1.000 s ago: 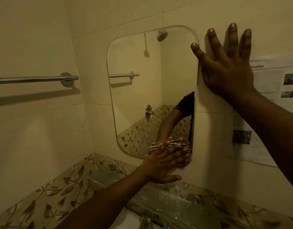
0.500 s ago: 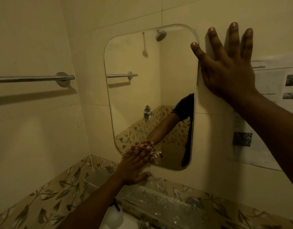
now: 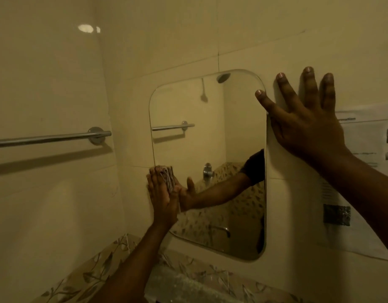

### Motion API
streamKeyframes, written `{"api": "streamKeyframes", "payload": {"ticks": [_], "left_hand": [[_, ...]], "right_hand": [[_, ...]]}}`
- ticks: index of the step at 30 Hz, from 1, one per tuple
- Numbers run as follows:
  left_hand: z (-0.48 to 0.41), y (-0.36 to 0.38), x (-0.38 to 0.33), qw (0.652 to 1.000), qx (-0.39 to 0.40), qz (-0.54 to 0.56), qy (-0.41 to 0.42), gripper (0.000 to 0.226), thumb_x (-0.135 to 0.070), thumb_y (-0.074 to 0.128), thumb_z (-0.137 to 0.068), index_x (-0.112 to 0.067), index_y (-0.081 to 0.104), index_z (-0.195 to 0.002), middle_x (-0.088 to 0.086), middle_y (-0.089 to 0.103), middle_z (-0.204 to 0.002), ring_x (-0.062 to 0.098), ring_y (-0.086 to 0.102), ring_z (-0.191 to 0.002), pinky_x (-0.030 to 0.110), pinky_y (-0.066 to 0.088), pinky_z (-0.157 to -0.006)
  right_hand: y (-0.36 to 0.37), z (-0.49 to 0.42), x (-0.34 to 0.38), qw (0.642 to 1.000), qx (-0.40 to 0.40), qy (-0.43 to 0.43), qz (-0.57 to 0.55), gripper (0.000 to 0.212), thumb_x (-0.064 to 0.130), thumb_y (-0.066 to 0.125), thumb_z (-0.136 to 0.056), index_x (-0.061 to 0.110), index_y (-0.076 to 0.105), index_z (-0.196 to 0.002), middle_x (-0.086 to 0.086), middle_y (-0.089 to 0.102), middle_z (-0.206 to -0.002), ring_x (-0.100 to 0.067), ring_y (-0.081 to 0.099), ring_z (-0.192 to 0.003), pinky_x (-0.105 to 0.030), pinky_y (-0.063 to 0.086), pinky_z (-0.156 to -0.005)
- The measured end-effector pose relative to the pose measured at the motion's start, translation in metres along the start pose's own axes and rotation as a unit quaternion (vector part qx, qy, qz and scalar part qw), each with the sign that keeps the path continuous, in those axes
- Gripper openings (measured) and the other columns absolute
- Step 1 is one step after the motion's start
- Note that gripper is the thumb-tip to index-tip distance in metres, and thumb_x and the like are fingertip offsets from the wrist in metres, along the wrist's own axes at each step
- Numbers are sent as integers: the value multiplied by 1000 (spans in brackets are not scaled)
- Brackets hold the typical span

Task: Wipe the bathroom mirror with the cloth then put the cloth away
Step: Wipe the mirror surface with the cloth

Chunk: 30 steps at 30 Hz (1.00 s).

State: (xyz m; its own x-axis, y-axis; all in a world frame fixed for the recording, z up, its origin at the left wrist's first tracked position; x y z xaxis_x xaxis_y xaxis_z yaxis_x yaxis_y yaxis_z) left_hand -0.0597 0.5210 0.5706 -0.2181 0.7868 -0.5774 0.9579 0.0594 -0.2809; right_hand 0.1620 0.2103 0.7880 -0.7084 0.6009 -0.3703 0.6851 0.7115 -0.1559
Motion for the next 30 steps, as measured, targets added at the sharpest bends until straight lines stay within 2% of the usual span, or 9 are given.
{"api": "streamKeyframes", "payload": {"ticks": [3,7,11,14,17,24,30], "left_hand": [[-51,-21,-32,1000,3,3,31,109,-90,6,-91,-14,-6,-168,3,-14,-178,20,-19,-165,49,-8,-135],[-113,-41,-83,998,10,-29,62,99,-75,11,-94,-14,-10,-170,3,-19,-178,21,-23,-164,51,-11,-134],[-160,-55,-132,996,28,-34,79,103,-80,12,-90,-20,-16,-168,-1,-26,-176,20,-29,-162,48,-18,-132],[-182,-59,-161,995,35,-39,87,100,-77,18,-94,-21,-16,-168,-1,-26,-177,20,-29,-162,52,-16,-133],[-185,-56,-183,994,22,-43,99,101,-78,20,-93,-21,-14,-169,-1,-22,-178,19,-27,-163,53,-14,-133],[-154,-25,-240,973,22,-103,205,100,-78,20,-93,-20,-6,-171,2,-15,-179,23,-21,-165,54,-12,-133],[-118,12,-305,936,37,-142,320,96,-75,23,-97,-17,0,-171,4,-10,-180,26,-17,-166,53,-12,-133]], "right_hand": [[1,0,0,1000,-1,0,1,64,48,29,-112,36,9,-172,-21,13,-178,-58,2,-160,-74,4,-127],[0,0,0,1000,-5,-2,4,64,48,29,-113,35,10,-172,-21,14,-178,-57,1,-161,-72,1,-128],[-1,0,0,1000,-7,-4,5,64,47,29,-112,34,11,-172,-21,14,-178,-57,1,-161,-72,1,-128],[-2,0,1,1000,-4,-5,5,65,48,29,-111,33,12,-172,-21,13,-178,-57,0,-161,-71,-2,-128],[-2,0,1,1000,-3,-4,3,66,48,29,-110,33,13,-172,-22,13,-178,-57,1,-161,-72,-1,-128],[-3,-1,2,1000,1,0,5,65,49,27,-111,34,13,-172,-21,13,-178,-57,2,-161,-72,3,-128],[-2,-2,1,1000,3,5,12,64,53,24,-112,33,16,-172,-20,11,-178,-56,1,-161,-72,3,-128]]}}
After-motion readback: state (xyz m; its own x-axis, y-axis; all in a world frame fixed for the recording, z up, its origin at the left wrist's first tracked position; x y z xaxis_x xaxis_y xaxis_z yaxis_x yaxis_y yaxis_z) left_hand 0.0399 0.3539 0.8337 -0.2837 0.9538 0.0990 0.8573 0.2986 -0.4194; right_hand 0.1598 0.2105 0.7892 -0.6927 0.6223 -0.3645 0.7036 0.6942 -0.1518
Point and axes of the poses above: each hand's wrist, its own z-axis away from the middle knuckle, its own y-axis out of the palm, x = y × z, the point moved 6 cm from there along -z, towards the middle knuckle
